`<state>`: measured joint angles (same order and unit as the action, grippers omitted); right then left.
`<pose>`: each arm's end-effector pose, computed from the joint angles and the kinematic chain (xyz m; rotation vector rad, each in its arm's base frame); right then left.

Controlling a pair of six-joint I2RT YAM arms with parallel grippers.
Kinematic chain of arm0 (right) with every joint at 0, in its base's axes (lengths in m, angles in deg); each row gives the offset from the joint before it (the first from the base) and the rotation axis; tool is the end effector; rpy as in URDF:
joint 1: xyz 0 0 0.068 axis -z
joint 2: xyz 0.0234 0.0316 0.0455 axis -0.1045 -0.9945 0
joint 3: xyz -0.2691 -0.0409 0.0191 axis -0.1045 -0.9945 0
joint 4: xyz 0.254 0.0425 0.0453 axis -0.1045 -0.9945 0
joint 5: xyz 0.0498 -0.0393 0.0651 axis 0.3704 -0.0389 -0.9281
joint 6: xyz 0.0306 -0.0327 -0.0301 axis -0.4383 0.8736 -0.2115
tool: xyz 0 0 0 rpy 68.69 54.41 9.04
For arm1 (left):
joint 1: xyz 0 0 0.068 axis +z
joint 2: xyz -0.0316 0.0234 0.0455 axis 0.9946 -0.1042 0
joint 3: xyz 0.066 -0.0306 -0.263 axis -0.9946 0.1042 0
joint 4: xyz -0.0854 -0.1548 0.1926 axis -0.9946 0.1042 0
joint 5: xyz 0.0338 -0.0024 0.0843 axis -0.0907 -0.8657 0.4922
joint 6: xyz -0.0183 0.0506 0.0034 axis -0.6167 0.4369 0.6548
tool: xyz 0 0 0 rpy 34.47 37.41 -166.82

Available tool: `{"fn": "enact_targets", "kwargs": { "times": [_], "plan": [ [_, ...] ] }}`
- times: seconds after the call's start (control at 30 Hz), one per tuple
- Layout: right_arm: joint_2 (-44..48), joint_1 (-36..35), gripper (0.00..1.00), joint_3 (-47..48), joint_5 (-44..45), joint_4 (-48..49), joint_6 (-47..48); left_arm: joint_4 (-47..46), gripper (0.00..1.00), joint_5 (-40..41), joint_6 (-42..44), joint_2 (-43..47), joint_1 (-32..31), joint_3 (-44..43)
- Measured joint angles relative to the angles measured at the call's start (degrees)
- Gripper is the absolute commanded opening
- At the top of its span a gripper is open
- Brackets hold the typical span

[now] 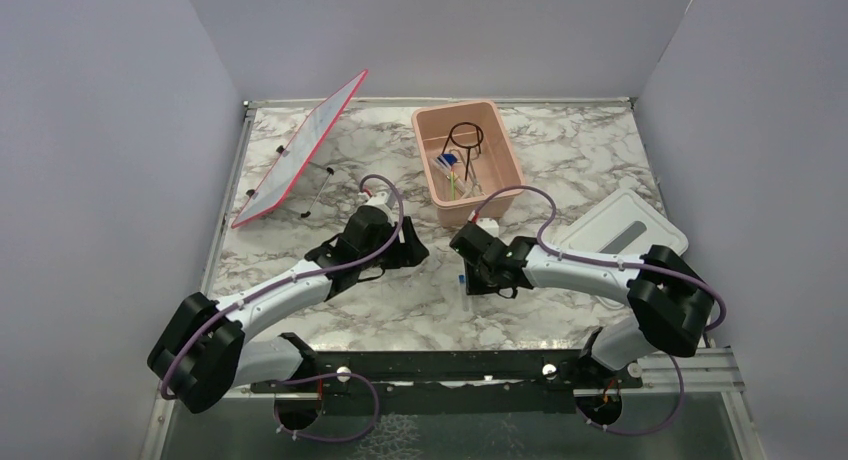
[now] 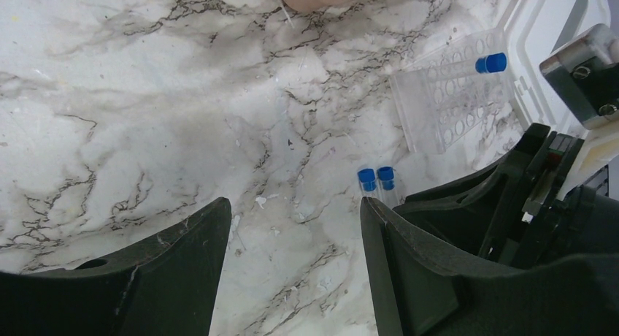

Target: Organize the chemistry lab equipment

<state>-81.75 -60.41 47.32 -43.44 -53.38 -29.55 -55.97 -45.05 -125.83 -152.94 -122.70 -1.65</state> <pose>0.1664 0.2199 0.1745 -0.1624 2.6980 0.2560 0.1910 -0.1560 0.2053 0.0145 2.3064 -0.8235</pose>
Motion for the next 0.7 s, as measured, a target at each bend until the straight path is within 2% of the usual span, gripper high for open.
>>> {"fn": "enact_targets", "kwargs": {
  "times": [0.47, 0.7],
  "plan": [
    [-2.56, 0.0, 0.23, 0.31, 0.92, -0.9, -0.26, -1.66, 0.67, -2.64, -2.1, -2.43, 0.0, 0.9],
    [-3.48, 0.0, 0.14, 0.87, 1.51, -0.9, -0.61, -2.16, 0.71, -3.08, -2.38, -2.54, 0.0, 0.9]
  ]
}}
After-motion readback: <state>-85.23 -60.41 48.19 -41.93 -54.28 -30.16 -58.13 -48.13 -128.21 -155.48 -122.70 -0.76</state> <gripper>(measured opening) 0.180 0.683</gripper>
